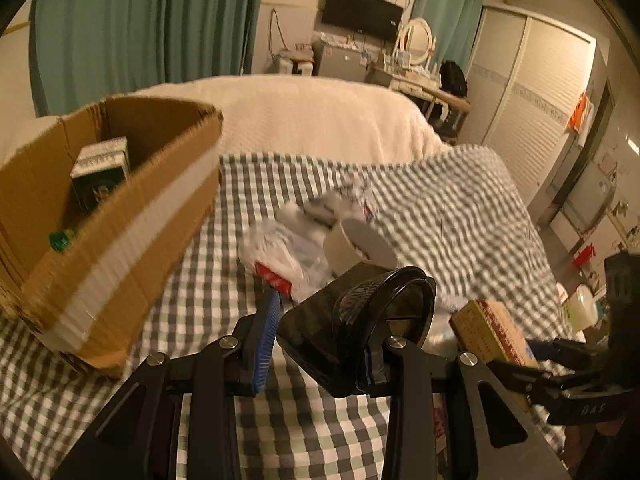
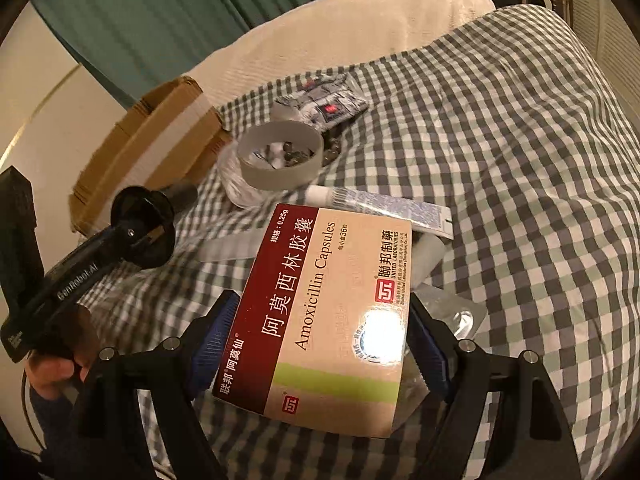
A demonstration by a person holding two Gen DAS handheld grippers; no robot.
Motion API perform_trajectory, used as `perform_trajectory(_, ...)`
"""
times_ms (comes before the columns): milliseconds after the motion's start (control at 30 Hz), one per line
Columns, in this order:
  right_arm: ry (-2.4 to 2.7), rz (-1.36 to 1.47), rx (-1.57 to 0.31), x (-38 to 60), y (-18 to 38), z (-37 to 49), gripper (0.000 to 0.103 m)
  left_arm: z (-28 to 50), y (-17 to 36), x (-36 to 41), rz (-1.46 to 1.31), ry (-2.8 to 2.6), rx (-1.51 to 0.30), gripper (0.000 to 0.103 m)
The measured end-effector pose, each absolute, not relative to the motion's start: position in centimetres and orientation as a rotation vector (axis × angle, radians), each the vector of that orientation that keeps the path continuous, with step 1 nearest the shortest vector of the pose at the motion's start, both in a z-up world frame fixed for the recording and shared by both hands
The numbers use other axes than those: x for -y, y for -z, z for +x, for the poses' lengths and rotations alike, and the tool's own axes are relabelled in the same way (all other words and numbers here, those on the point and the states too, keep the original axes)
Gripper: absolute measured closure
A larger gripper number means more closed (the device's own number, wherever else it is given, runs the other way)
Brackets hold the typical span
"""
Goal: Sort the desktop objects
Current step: 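Grasp the black cup with the left gripper while the right gripper grasps the Amoxicillin box, then carry cup and Amoxicillin box into the cardboard box and release both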
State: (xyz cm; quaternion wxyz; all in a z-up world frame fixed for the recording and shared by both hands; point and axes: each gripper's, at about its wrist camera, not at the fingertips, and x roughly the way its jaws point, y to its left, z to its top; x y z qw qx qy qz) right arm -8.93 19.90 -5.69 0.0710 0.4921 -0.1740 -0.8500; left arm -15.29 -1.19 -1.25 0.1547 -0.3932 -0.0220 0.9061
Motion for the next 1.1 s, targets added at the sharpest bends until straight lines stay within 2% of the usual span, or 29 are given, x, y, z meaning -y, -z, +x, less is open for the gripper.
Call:
perform_trajectory(233,2.509,1.413,0.552,-18.7,3.2,-9.8,0.023,-16.6,-2.3,3.1,-1.056,-2.676,0.101,0.068)
perform_trajectory(633,2.536,1.151,0.384,-13.4,-6.1,-15.4,0.023,-20.5,-10.3,11.3,-0.881,-2.932,0.285,0.068)
perform_trajectory(867,2.464,1.021,0.315,-6.9,-9.7,-19.9,0.023,-21.9,-7.5,17.9,-0.911,-3.014,0.41,0.068)
perform_trajectory(1100,2.325,1.049,0.302,1.0,-8.8,-26.2,0.023,-22.5,-4.1,20.9,-0.965,-3.006,0.457,0.068)
